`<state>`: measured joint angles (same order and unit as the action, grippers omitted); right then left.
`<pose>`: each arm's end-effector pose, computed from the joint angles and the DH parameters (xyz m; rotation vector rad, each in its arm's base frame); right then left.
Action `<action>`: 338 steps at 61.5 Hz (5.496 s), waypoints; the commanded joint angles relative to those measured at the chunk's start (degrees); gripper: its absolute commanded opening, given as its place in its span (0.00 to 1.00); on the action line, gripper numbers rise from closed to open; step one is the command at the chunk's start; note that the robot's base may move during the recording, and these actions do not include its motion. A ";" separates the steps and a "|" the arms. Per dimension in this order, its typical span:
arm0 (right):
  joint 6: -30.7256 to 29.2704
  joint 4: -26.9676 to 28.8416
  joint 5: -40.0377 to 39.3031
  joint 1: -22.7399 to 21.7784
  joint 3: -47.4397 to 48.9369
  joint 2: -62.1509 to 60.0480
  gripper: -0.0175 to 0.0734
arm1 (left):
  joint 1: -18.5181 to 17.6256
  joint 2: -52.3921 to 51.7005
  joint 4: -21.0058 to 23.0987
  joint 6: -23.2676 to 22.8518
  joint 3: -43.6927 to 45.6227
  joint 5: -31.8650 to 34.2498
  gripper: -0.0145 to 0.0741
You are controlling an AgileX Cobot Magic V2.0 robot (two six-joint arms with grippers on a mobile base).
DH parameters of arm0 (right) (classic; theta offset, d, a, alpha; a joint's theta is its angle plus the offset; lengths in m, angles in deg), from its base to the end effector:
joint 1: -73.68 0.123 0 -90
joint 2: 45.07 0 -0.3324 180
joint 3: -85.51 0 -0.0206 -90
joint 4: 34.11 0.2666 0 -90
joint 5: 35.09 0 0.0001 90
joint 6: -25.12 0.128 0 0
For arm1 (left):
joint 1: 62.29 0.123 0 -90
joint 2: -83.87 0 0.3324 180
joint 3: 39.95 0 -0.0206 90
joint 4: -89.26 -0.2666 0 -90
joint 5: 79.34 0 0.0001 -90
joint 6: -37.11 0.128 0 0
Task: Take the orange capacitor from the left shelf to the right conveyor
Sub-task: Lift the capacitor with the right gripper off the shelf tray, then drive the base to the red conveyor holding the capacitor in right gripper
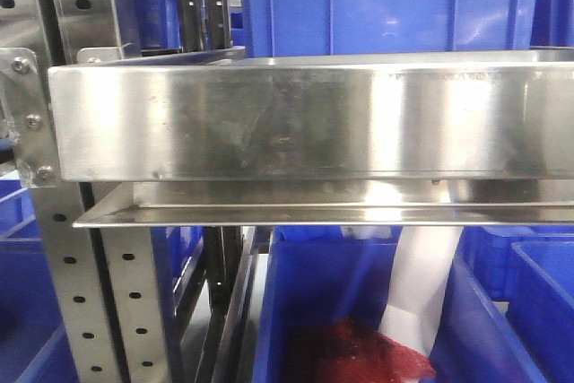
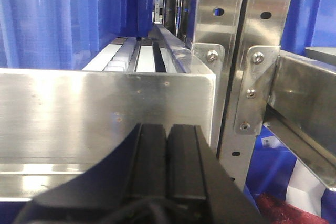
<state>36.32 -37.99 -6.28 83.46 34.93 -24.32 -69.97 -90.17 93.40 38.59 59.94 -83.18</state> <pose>0.0609 0.0063 0.3231 -0.0063 1.7507 0.1959 0.0613 -0.0089 0.1965 0.0727 1.5692 -0.1455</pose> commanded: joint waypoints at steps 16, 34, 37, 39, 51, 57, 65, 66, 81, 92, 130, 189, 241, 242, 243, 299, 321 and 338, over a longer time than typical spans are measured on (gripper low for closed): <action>-0.26 -0.59 -4.71 -0.44 1.55 0.54 0.31 | -0.35 -0.67 0.10 -0.08 0.27 5.20 0.02; -0.26 -0.59 -4.71 -0.44 1.55 0.54 0.31 | -0.35 -0.67 0.10 -0.08 0.27 5.20 0.02; -0.26 -0.59 -4.71 -0.44 1.55 0.54 0.31 | -0.35 -0.67 0.10 -0.08 0.27 5.20 0.02; -0.26 -0.59 -4.71 -0.44 1.55 0.54 0.31 | -0.35 -0.67 0.10 -0.08 0.27 5.20 0.02; -0.26 -0.59 -4.71 -0.44 1.55 0.54 0.31 | -0.35 -0.67 0.10 -0.08 0.27 5.20 0.02; -0.26 -0.59 -4.71 -0.44 1.55 0.54 0.31 | -0.35 -0.67 0.10 -0.08 0.27 5.20 0.02; -0.26 -0.59 -4.71 -0.44 1.55 0.54 0.31 | -0.35 -0.67 0.10 -0.08 0.27 5.20 0.02; -0.26 -0.59 -4.71 -0.44 1.55 0.54 0.31 | -0.35 -0.67 0.10 -0.08 0.27 5.20 0.02; -0.26 -0.59 -4.71 -0.44 1.55 0.54 0.31 | -0.35 -0.67 0.10 -0.08 0.27 5.20 0.02; -0.26 -0.59 -4.71 -0.44 1.55 0.54 0.31 | -0.35 -0.67 0.10 -0.08 0.27 5.20 0.02; -0.26 -0.59 -4.71 -0.44 1.55 0.54 0.31 | -0.35 -0.67 0.10 -0.08 0.27 5.20 0.02; -0.26 -0.59 -4.71 -0.44 1.55 0.54 0.31 | -0.35 -0.67 0.10 -0.08 0.27 5.20 0.02; -0.26 -0.59 -4.71 -0.44 1.55 0.54 0.31 | -0.35 -0.67 0.10 -0.08 0.27 5.20 0.02; -0.26 -0.59 -4.71 -0.44 1.55 0.54 0.31 | -0.35 -0.67 0.10 -0.08 0.27 5.20 0.02; -0.26 -0.59 -4.71 -0.44 1.55 0.54 0.31 | -0.35 -0.67 0.10 -0.08 0.27 5.20 0.02; -0.26 -0.59 -4.71 -0.44 1.55 0.54 0.31 | -0.35 -0.67 0.10 -0.08 0.27 5.20 0.02; -0.26 -0.59 -4.71 -0.44 1.55 0.54 0.31 | -0.35 -0.67 0.10 -0.08 0.27 5.20 0.02; -0.26 -0.59 -4.69 -0.37 1.55 0.54 0.31 | -0.35 -0.67 0.10 -0.08 0.27 5.20 0.02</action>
<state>36.32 -37.99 -6.28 83.46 34.93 -24.32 -69.97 -90.17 93.40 38.59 59.94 -83.18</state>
